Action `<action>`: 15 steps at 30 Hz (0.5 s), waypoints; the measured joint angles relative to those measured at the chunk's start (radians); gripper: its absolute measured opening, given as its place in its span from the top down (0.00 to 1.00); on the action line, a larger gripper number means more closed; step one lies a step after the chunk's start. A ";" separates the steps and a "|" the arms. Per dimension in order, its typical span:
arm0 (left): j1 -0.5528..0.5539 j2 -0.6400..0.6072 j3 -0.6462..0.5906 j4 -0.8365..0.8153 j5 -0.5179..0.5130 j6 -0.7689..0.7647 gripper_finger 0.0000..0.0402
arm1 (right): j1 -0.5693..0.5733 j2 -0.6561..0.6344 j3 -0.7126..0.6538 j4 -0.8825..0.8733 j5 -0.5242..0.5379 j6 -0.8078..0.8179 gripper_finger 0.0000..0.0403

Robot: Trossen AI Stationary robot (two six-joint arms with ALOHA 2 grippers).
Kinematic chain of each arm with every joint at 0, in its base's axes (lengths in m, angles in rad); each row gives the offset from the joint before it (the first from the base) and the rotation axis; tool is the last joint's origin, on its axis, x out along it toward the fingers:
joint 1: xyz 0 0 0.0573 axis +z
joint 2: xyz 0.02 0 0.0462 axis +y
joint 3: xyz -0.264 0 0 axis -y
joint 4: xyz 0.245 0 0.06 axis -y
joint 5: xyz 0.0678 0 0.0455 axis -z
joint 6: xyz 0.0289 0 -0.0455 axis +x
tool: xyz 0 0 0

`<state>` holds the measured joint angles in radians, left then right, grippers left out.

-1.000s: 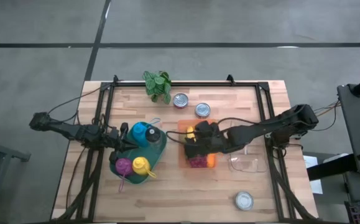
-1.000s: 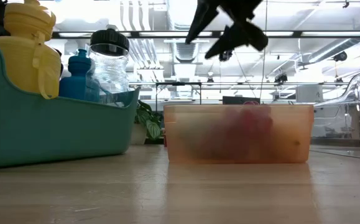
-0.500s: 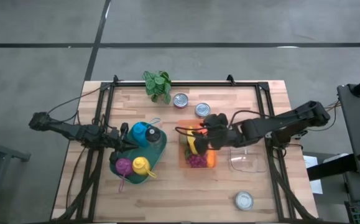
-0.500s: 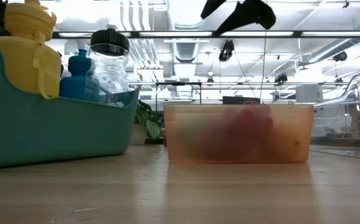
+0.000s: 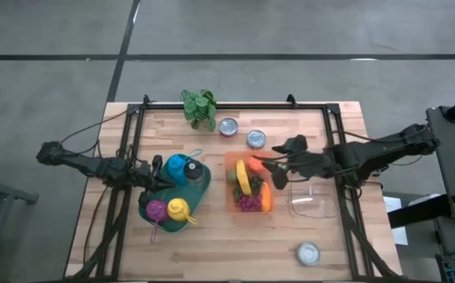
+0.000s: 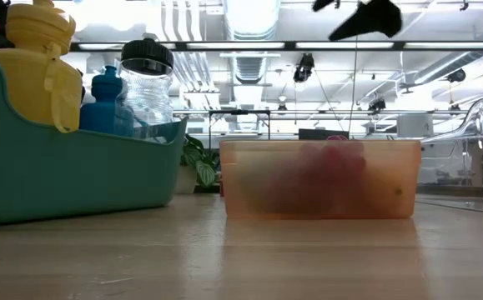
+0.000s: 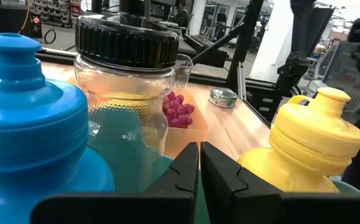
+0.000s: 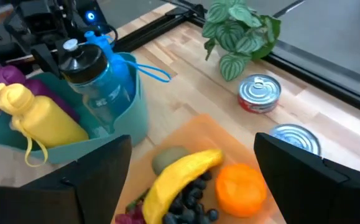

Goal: Pick & Place Food Item
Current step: Put the red tuna can into the transparent bin

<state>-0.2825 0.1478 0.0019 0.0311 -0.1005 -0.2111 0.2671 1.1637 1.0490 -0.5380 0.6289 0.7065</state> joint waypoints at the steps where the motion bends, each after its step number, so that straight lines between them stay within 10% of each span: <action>1: 0.000 0.000 0.000 0.000 0.000 0.000 0.95 | -0.001 -0.033 -0.025 0.002 0.000 -0.001 0.16; 15: 0.000 0.000 0.000 0.000 0.000 0.000 0.95 | -0.072 -0.349 -0.236 0.061 -0.035 -0.234 0.16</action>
<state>-0.2825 0.1478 0.0017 0.0311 -0.1001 -0.2108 0.1954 0.8142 0.8132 -0.4772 0.5935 0.4721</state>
